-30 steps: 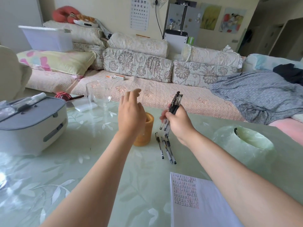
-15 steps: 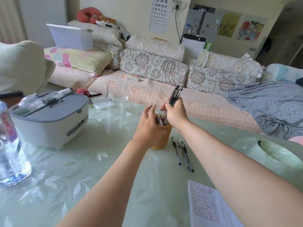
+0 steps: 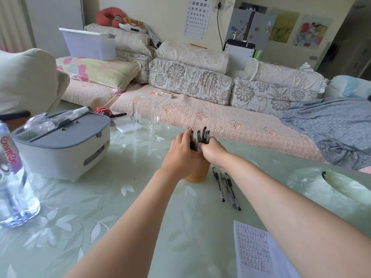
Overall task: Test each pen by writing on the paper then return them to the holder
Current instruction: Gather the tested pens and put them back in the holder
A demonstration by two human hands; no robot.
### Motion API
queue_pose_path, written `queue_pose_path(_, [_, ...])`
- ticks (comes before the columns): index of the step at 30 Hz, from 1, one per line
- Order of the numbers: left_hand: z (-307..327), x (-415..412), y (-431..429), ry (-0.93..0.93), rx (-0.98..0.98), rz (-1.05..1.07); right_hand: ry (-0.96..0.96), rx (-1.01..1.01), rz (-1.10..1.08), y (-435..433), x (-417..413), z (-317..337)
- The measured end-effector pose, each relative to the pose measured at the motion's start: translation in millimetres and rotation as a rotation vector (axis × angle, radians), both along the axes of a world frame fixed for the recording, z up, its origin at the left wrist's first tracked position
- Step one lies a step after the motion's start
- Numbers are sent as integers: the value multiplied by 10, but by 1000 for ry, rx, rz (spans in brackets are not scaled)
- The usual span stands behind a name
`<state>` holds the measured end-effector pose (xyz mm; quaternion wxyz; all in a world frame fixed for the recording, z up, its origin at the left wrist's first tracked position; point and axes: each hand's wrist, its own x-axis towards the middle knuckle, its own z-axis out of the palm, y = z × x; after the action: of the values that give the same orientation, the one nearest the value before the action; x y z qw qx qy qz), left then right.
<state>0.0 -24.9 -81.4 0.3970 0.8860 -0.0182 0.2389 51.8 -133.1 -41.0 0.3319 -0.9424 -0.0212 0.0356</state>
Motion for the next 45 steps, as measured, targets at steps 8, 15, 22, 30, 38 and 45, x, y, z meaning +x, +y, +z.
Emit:
queue_pose_path(8, [225,-168,-15,-44,138,65,-54,108,98,-408,-109,4])
queue_pose_path(15, [392,-180,-378,-301,217,-31,-7,-206,76,-784,-319,-328])
queue_pose_path(22, [83,-112,-631,232,475,-312,26,-479,97,-980,-469,-703])
queue_pose_path(30, [-155,-18,-762,399,507,-327,-28,-449,236,-1362,-453,-699])
queue_pose_path(38, [-255,12,-883,432,669,-339,-14,-535,365,-1472,-462,-639])
queue_pose_path(45, [-209,14,-877,435,698,-315,-71,-620,410,-1459,-470,-637])
